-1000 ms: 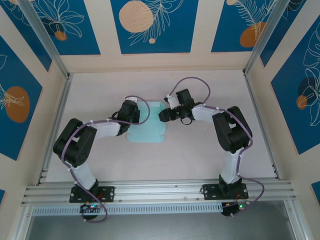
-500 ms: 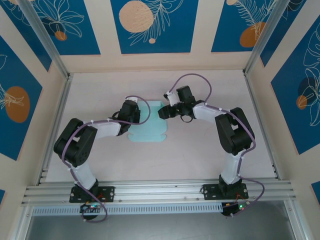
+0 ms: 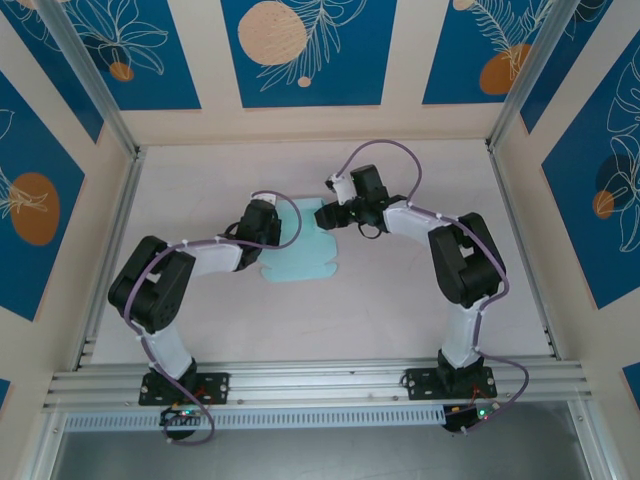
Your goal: Fold the paper box
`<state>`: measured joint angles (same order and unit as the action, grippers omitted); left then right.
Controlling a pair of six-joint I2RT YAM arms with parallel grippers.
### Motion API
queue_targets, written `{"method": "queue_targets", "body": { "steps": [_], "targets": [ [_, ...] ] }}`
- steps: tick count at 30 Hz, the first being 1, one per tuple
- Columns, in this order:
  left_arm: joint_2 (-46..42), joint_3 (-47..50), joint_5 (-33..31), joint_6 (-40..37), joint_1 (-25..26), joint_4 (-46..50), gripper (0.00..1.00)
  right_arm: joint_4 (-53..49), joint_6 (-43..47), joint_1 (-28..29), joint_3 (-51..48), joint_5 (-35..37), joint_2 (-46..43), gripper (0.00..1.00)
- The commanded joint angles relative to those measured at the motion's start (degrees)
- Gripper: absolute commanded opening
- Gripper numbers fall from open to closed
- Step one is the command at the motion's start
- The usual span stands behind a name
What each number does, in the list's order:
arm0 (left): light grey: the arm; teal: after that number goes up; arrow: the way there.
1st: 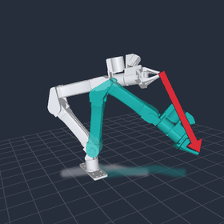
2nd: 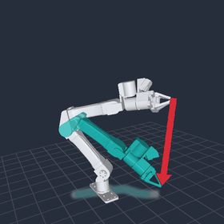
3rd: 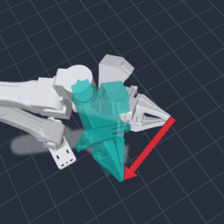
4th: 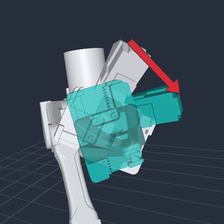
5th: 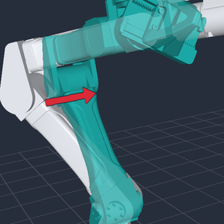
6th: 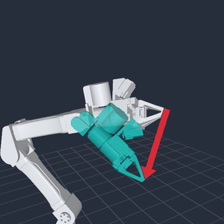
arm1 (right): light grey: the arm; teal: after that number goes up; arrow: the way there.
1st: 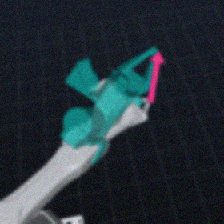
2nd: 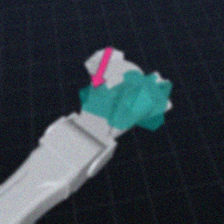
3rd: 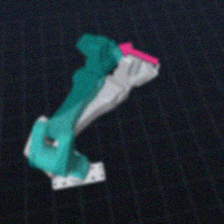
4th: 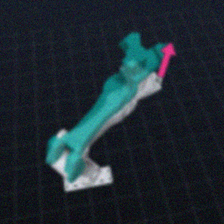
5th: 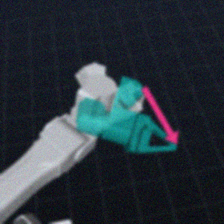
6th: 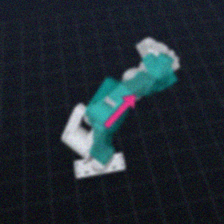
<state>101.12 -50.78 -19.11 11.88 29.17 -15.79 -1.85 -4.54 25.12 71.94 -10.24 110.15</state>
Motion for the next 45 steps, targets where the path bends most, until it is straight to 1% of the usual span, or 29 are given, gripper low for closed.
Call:
{"method": "queue_targets", "body": {
  "steps": [1,8,11,14,18,23,25,29,31,34,36,37,39,42,45],
  "targets": [
    [0.68,-0.97,0.89,-1.66,1.13,0.24,0.0,2.39,1.35,-0.16,2.28,1.38,1.59,0.58],
    [0.62,-1.57,1.3,-2.74,1.18,1.16,0.0,5.44,3.28,0.06,3.9,5.5,3.98,0.53],
    [0.67,-1.95,1.54,-3.39,1.33,1.47,0.0,6.83,3.92,0.49,4.2,8.6,4.78,0.49],
    [0.64,-2.1,1.46,-3.6,1.26,1.6,0.0,8.47,4.53,1.24,4.05,13.51,5.62,0.49],
    [0.79,-2.15,1.69,-3.82,1.33,1.74,0.0,9.67,4.54,1.33,4.07,16.08,6.59,0.48],
    [0.89,-2.21,2.01,-4.08,1.26,1.73,0.0,12.37,3.44,1.65,3.92,21.11,7.41,0.31],
    [0.66,-2.19,1.99,-4.13,1.33,1.82,0.0,12.51,2.81,1.85,4.47,23.69,7.81,0.25],
    [0.39,-1.87,1.64,-3.67,1.33,1.73,0.0,10.76,3.48,2.57,6.44,27.37,9.0,0.25],
    [0.22,-1.75,1.22,-2.85,1.33,1.55,0.0,10.2,3.27,2.78,6.73,27.89,9.12,0.21],
    [-0.14,-2.2,0.54,-0.39,1.33,2.36,0.0,9.7,2.15,3.57,6.34,31.46,8.39,0.17],
    [-1.06,-3.22,0.14,2.03,1.33,4.63,0.0,7.19,1.11,4.53,6.19,33.47,6.85,0.17],
    [-1.92,-4.04,0.22,3.64,1.33,6.88,0.0,4.22,0.37,5.05,6.48,34.15,5.74,0.17],
    [-3.44,-6.82,0.93,7.1,1.29,13.13,0.0,-5.33,-2.46,6.13,8.86,36.39,4.0,0.17],
    [-5.42,-11.83,4.41,11.87,1.27,24.91,0.0,-20.65,-8.02,8.33,13.43,39.22,1.93,0.14],
    [-7.78,-14.09,10.34,14.92,1.35,32.54,0.0,-35.42,-13.38,11.03,17.46,41.3,1.09,0.14]
  ]
}}
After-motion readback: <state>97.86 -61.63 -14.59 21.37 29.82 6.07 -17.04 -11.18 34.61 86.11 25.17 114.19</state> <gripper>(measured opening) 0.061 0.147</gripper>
